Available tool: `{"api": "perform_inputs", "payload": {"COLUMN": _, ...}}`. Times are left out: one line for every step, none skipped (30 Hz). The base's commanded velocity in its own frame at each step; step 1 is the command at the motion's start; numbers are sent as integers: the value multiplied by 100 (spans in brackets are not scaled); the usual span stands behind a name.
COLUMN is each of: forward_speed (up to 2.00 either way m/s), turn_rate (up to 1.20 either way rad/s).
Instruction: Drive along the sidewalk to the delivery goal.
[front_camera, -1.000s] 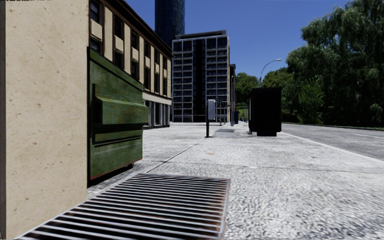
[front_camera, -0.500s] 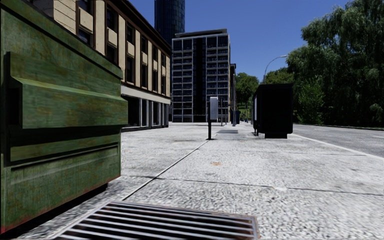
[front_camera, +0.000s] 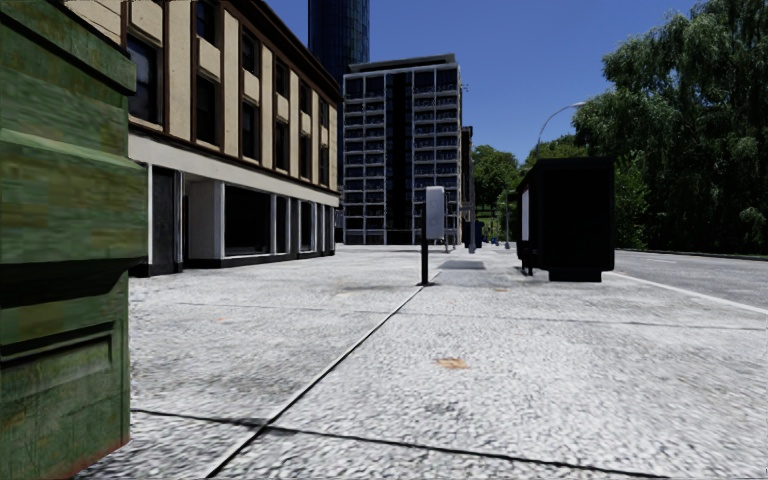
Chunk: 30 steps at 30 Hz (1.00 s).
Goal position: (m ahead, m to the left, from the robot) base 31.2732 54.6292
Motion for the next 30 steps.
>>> {"api": "perform_inputs", "payload": {"forward_speed": 200, "turn_rate": 0}}
{"api": "perform_inputs", "payload": {"forward_speed": 200, "turn_rate": 0}}
{"api": "perform_inputs", "payload": {"forward_speed": 200, "turn_rate": 0}}
{"api": "perform_inputs", "payload": {"forward_speed": 200, "turn_rate": 0}}
{"api": "perform_inputs", "payload": {"forward_speed": 200, "turn_rate": 0}}
{"api": "perform_inputs", "payload": {"forward_speed": 200, "turn_rate": 0}}
{"api": "perform_inputs", "payload": {"forward_speed": 200, "turn_rate": 0}}
{"api": "perform_inputs", "payload": {"forward_speed": 200, "turn_rate": 0}}
{"api": "perform_inputs", "payload": {"forward_speed": 200, "turn_rate": 0}}
{"api": "perform_inputs", "payload": {"forward_speed": 200, "turn_rate": 0}}
{"api": "perform_inputs", "payload": {"forward_speed": 200, "turn_rate": 0}}
{"api": "perform_inputs", "payload": {"forward_speed": 200, "turn_rate": 0}}
{"api": "perform_inputs", "payload": {"forward_speed": 200, "turn_rate": 0}}
{"api": "perform_inputs", "payload": {"forward_speed": 200, "turn_rate": 0}}
{"api": "perform_inputs", "payload": {"forward_speed": 200, "turn_rate": 0}}
{"api": "perform_inputs", "payload": {"forward_speed": 200, "turn_rate": 0}}
{"api": "perform_inputs", "payload": {"forward_speed": 200, "turn_rate": 0}}
{"api": "perform_inputs", "payload": {"forward_speed": 200, "turn_rate": 0}}
{"api": "perform_inputs", "payload": {"forward_speed": 200, "turn_rate": 0}}
{"api": "perform_inputs", "payload": {"forward_speed": 200, "turn_rate": 0}}
{"api": "perform_inputs", "payload": {"forward_speed": 200, "turn_rate": 0}}
{"api": "perform_inputs", "payload": {"forward_speed": 200, "turn_rate": 0}}
{"api": "perform_inputs", "payload": {"forward_speed": 200, "turn_rate": 3}}
{"api": "perform_inputs", "payload": {"forward_speed": 200, "turn_rate": 50}}
{"api": "perform_inputs", "payload": {"forward_speed": 200, "turn_rate": 50}}
{"api": "perform_inputs", "payload": {"forward_speed": 200, "turn_rate": 66}}
{"api": "perform_inputs", "payload": {"forward_speed": 200, "turn_rate": 77}}
{"api": "perform_inputs", "payload": {"forward_speed": 200, "turn_rate": 79}}
{"api": "perform_inputs", "payload": {"forward_speed": 200, "turn_rate": 79}}
{"api": "perform_inputs", "payload": {"forward_speed": 200, "turn_rate": 74}}
